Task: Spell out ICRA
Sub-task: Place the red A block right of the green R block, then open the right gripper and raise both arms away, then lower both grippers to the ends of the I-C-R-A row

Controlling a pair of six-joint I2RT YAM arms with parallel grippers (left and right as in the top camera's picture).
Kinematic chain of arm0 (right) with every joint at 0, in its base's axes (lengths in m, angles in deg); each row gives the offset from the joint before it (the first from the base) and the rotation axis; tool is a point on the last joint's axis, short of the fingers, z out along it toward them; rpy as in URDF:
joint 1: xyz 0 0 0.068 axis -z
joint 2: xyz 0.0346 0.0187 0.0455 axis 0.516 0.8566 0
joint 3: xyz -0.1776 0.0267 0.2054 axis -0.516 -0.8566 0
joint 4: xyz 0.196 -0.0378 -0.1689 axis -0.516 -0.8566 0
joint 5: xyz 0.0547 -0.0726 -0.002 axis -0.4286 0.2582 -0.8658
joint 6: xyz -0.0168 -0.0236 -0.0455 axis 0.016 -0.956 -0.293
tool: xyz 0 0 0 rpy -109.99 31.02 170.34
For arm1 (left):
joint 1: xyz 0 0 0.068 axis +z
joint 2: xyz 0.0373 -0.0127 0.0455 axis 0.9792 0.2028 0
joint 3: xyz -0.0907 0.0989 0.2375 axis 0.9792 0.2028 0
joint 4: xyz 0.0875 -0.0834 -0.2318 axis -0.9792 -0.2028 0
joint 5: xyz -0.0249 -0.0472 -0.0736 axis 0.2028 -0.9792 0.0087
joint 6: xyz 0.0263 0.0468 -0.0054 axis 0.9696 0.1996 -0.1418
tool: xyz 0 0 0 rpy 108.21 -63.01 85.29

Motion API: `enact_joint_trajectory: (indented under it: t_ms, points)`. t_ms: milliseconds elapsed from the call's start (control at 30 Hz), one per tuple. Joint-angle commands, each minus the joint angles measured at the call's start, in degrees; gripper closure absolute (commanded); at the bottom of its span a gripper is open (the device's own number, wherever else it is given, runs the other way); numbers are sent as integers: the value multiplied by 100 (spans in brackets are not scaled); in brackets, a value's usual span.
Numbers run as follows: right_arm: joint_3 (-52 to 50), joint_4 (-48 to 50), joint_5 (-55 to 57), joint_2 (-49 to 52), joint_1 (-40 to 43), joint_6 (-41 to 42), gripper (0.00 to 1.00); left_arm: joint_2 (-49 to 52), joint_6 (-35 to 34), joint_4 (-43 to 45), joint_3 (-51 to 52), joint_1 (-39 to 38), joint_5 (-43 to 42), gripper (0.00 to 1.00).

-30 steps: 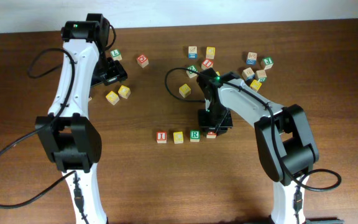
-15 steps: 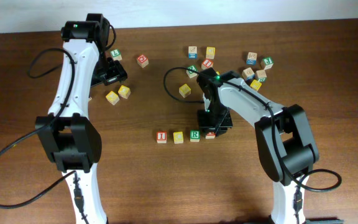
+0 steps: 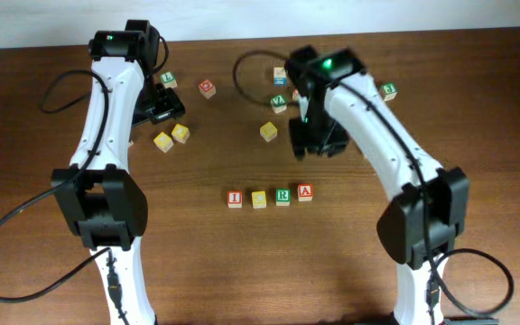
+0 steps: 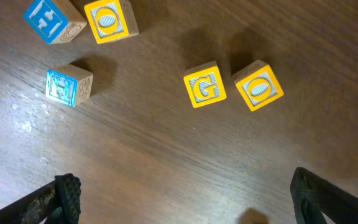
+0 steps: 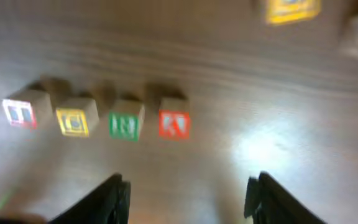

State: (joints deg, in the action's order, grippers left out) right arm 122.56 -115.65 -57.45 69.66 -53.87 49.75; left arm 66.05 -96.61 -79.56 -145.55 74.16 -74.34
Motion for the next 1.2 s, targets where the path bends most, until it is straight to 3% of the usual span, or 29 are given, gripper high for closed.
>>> enact_joint_trajectory:
  t_ms: [0, 167, 233, 300, 367, 433, 467, 500, 533, 567, 600, 633, 667, 833, 867, 967, 1000, 1033, 1067, 1100, 1133, 1167]
  points:
    - [997, -588, 463, -509, 92, -52, 47, -11, 72, -2, 35, 20, 66, 1]
    - [1034, -745, 566, -1930, 466, -81, 46, -11, 70, 127, 35, 20, 63, 1]
    - [579, -745, 857, -2817, 688, -74, 38, -11, 68, 433, 35, 20, -15, 1]
    - [197, -743, 964, -3305, 881, -74, 37, -11, 68, 428, 35, 20, -444, 1]
    - [-337, -728, 1027, -3709, 1152, -74, 37, -11, 72, 160, 35, 20, -1405, 1]
    - [-815, -590, 1021, -3832, 1368, -52, 37, -11, 918, 140, 79, -66, -2527, 4]
    - [-1001, -472, 1019, -3814, 1449, -52, 31, -11, 1589, 94, 79, -157, -2780, 10]
    - [-1172, -328, 1023, -3764, 1504, -55, 22, -11, 1875, -70, 79, -299, -2699, 15]
    - [-1292, -160, 1025, -3676, 1510, -83, 22, -11, 1998, -225, 79, -413, -2490, 23]
    - [-1349, -33, 1023, -3585, 1510, -229, 20, -20, 2011, -444, 76, -542, -2081, 40]
    - [-1392, 92, 1023, -3488, 1506, -310, 18, -46, 2011, -579, 76, -584, -1847, 46]
    - [-1419, 192, 1021, -3359, 1506, -313, 17, -142, 2011, -809, 76, -638, -1499, 46]
    - [-1419, 247, 1021, -3228, 1506, -313, 17, -284, 2100, -824, 76, -643, -1480, 50]
    - [-1419, 527, 1003, -2710, 1506, -376, 16, -1705, 2094, -824, 168, -654, -1532, 51]
    - [-1419, 597, 1005, -2623, 1506, -376, 7, -2041, 2094, -824, 326, -697, -1515, 50]
    - [-1419, 1071, 1003, -2387, 1506, -374, 2, -3316, 1657, -758, 1709, -1021, -1338, 59]
    - [-1419, 1145, 999, -2354, 1506, -372, 2, -3593, 1482, -581, 2205, -1110, -1169, 54]
    - [-1419, 1150, 994, -2347, 1506, -372, 9, -3847, 1368, -245, 2767, -1191, -1038, 41]
    - [-1419, 1147, 992, -2347, 1506, -372, 20, -4000, 1349, 155, 3244, -1237, -955, 36]
    - [-1419, 1147, 977, -2347, 1506, -374, 32, -4096, 1342, 870, 3985, -1263, -942, 64]
    - [-1449, 1147, 977, -2347, 1506, -376, 47, -4085, 1325, 1333, 4415, -1263, -942, 81]
    - [-1530, 1132, 966, -2347, 1506, -374, 62, -4061, 1185, 1794, 4824, -1261, -935, 82]
